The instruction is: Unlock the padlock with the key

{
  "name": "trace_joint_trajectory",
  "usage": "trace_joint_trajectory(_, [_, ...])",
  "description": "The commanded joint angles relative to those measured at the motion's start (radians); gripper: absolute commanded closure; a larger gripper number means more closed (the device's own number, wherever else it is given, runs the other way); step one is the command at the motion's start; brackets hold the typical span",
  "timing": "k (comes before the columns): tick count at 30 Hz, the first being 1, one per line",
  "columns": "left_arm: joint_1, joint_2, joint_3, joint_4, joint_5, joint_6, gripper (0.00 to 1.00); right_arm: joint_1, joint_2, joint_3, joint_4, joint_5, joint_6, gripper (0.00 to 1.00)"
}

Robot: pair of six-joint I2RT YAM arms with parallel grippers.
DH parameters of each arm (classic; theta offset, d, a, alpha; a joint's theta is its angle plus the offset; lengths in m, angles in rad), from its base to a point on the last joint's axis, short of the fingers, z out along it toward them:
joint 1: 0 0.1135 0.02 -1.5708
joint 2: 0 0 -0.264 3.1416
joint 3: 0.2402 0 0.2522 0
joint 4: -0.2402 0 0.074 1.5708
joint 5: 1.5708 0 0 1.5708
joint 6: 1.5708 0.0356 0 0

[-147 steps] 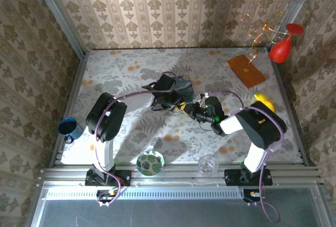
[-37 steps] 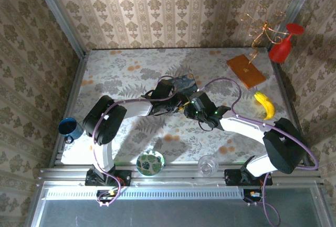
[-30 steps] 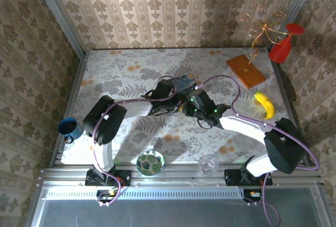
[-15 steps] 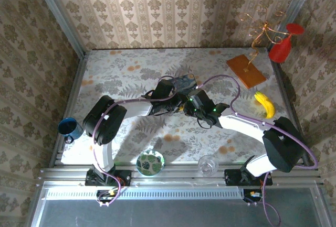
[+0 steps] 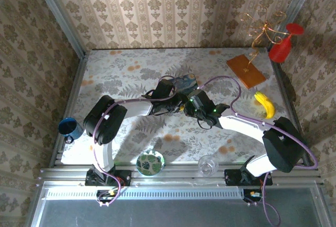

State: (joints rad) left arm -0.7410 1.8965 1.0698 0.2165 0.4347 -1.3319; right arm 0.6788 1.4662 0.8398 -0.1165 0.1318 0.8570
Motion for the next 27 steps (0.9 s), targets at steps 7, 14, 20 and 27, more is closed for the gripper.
trace_joint_trajectory(7, [-0.02, 0.057, -0.018, -0.086, 0.097, -0.085, 1.0, 0.007, 0.002, -0.024, 0.02, 0.012, 0.006, 0.8])
trace_joint_trajectory(14, [-0.02, 0.056, -0.022, -0.079, 0.096, -0.088, 1.0, -0.012, 0.035, -0.051, 0.129, -0.052, 0.048, 0.85])
trace_joint_trajectory(20, [-0.026, 0.053, -0.025, -0.064, 0.097, -0.093, 1.0, -0.033, 0.015, -0.108, 0.193, -0.057, 0.098, 1.0])
trace_joint_trajectory(27, [-0.034, 0.052, -0.03, -0.008, 0.097, -0.109, 1.0, -0.162, 0.081, -0.334, 0.745, -0.304, 0.365, 1.0])
